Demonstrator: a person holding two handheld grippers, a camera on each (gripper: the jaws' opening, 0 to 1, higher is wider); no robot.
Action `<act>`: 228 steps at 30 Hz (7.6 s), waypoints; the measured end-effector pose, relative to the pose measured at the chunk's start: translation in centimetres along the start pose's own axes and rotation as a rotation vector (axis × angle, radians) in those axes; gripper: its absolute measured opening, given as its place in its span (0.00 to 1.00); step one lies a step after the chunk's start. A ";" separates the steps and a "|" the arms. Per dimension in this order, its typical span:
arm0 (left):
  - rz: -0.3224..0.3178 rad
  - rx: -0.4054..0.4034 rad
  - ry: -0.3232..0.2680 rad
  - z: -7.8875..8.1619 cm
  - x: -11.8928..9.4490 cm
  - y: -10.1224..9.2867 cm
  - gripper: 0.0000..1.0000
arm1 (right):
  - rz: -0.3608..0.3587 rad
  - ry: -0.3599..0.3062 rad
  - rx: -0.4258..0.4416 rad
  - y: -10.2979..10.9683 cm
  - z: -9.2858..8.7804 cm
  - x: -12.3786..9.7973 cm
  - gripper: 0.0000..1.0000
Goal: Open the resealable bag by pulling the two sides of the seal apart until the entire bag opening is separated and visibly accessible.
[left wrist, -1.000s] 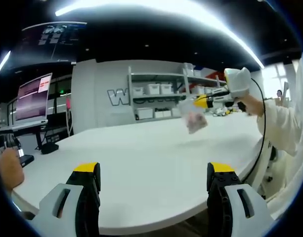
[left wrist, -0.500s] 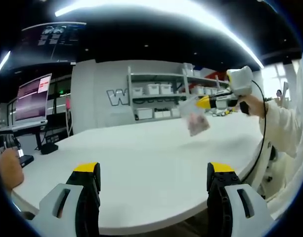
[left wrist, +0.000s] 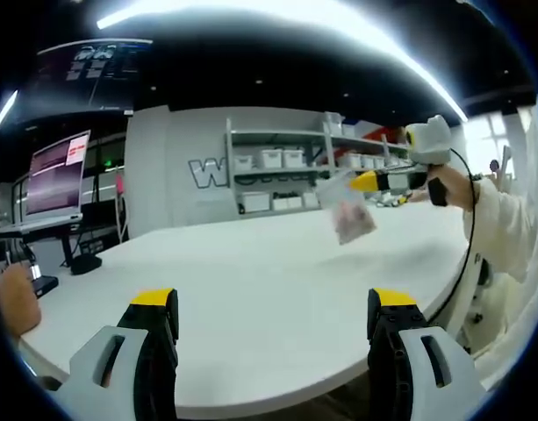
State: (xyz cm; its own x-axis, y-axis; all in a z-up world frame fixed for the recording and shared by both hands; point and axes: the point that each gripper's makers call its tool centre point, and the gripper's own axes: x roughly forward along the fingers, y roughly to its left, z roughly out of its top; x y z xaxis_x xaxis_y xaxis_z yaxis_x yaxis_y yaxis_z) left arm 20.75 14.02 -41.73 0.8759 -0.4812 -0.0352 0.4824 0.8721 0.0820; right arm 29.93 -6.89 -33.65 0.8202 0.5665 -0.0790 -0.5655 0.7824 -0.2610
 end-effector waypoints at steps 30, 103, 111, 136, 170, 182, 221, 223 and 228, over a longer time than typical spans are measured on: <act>-0.006 0.003 0.011 -0.2 0.0 -0.3 0.88 | 0.092 -0.022 0.032 4.9 0.5 -2.2 0.00; -0.091 -0.076 -0.020 -0.2 0.2 -2.1 0.85 | 0.409 0.213 0.007 16.8 -8.8 -3.9 0.00; -0.106 -0.081 -0.019 -0.3 0.3 -2.5 0.84 | 0.406 0.215 0.015 16.6 -8.9 -4.2 0.00; -0.139 -0.073 -0.009 -0.6 0.4 -3.1 0.79 | 0.424 0.156 0.030 17.0 -7.1 -5.2 0.10; -0.167 -0.065 -0.025 -0.6 0.1 -3.5 0.71 | 0.384 0.060 0.071 18.6 -3.9 -2.6 0.11; -0.155 -0.060 -0.037 -0.5 -0.3 -3.2 0.71 | 0.245 0.051 0.129 18.2 -2.9 -0.9 0.11; -0.157 -0.050 -0.035 -1.5 -1.0 -3.1 0.70 | 0.088 0.251 -0.357 20.0 -4.7 0.1 0.11; -0.154 -0.057 -0.036 -1.6 -1.1 -2.8 0.70 | 0.089 0.268 -0.376 20.0 -5.0 0.1 0.11; -0.147 -0.074 -0.049 -1.5 -1.4 -2.4 0.70 | 0.072 0.301 -0.437 19.7 -5.5 0.0 0.11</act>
State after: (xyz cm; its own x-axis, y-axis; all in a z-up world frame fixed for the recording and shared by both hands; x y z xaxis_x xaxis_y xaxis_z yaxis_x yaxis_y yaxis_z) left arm 18.44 12.74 -43.34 0.7952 -0.6063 0.0076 0.6063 0.7952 0.0064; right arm 19.28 7.16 -44.11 0.8056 0.4653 -0.3668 -0.5851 0.5275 -0.6159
